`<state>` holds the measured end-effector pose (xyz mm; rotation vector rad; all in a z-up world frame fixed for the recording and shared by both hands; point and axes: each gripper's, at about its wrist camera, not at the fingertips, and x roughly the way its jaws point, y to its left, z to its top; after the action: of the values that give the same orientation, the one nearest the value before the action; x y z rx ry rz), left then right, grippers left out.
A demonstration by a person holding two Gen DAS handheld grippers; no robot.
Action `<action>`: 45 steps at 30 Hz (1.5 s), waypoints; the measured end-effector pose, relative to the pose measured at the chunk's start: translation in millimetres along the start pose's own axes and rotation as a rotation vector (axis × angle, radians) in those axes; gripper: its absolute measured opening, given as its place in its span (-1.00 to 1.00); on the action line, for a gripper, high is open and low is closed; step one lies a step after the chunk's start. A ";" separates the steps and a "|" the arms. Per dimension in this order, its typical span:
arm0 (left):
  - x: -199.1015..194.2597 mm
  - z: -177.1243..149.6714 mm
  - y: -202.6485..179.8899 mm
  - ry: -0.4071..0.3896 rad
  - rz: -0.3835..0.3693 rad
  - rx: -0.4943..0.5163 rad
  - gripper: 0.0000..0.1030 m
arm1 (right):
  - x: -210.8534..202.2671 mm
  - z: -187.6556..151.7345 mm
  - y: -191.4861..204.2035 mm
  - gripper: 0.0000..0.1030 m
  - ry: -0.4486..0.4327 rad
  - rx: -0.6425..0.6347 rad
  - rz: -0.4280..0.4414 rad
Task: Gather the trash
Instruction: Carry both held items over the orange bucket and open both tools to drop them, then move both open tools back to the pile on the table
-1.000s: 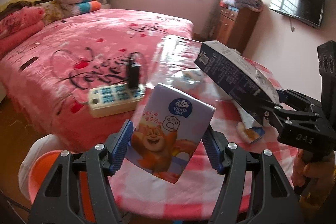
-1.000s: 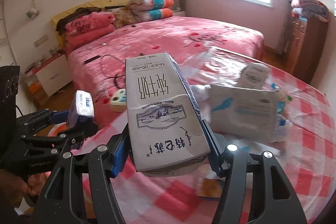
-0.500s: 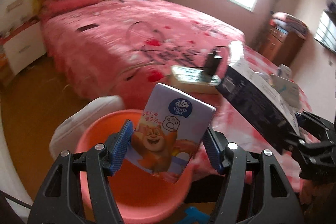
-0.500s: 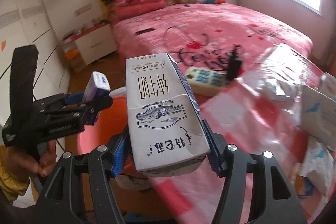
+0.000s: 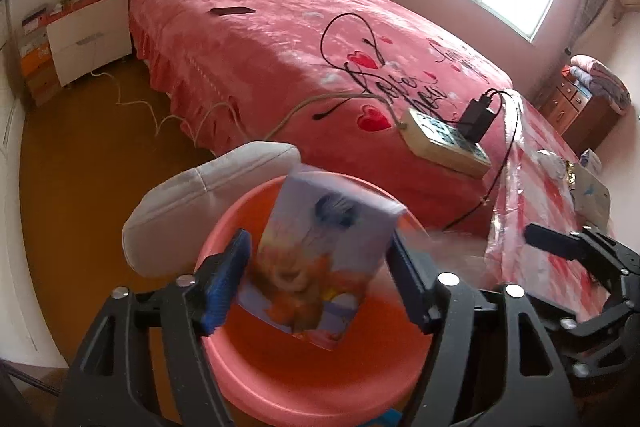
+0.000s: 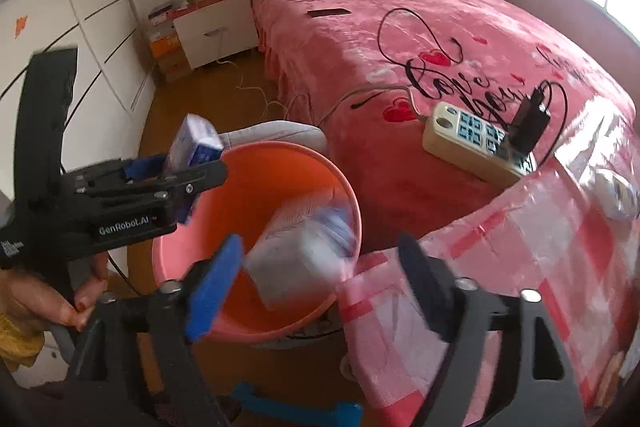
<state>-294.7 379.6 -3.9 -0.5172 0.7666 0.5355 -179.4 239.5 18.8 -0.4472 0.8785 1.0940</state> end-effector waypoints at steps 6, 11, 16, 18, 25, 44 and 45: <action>8.1 1.1 -9.8 -0.064 -0.023 0.042 0.58 | -29.0 -5.5 -28.9 0.74 -0.086 0.101 -0.032; 4.8 3.4 -27.1 -0.121 -0.119 0.089 0.62 | -51.6 -15.5 -63.5 0.85 -0.168 0.249 -0.015; 7.4 1.2 -44.1 -0.100 -0.147 0.132 0.63 | -60.9 -31.8 -91.1 0.90 -0.227 0.389 0.061; 9.9 1.2 -51.9 -0.073 -0.137 0.151 0.63 | -60.4 -38.4 -101.0 0.90 -0.233 0.439 0.111; 9.6 -0.6 -71.7 -0.031 -0.164 0.192 0.63 | -58.6 -57.0 -126.2 0.90 -0.239 0.596 0.283; 3.9 -3.8 -140.4 0.021 -0.205 0.286 0.62 | -86.4 -84.1 -143.4 0.90 -0.269 0.554 0.219; 4.0 -4.5 -144.0 0.022 -0.207 0.292 0.63 | -89.5 -86.5 -145.8 0.90 -0.275 0.554 0.212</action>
<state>-205.4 270.2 24.5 -0.3261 0.7864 0.2208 -97.7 66.1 24.5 0.2560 0.9496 1.0195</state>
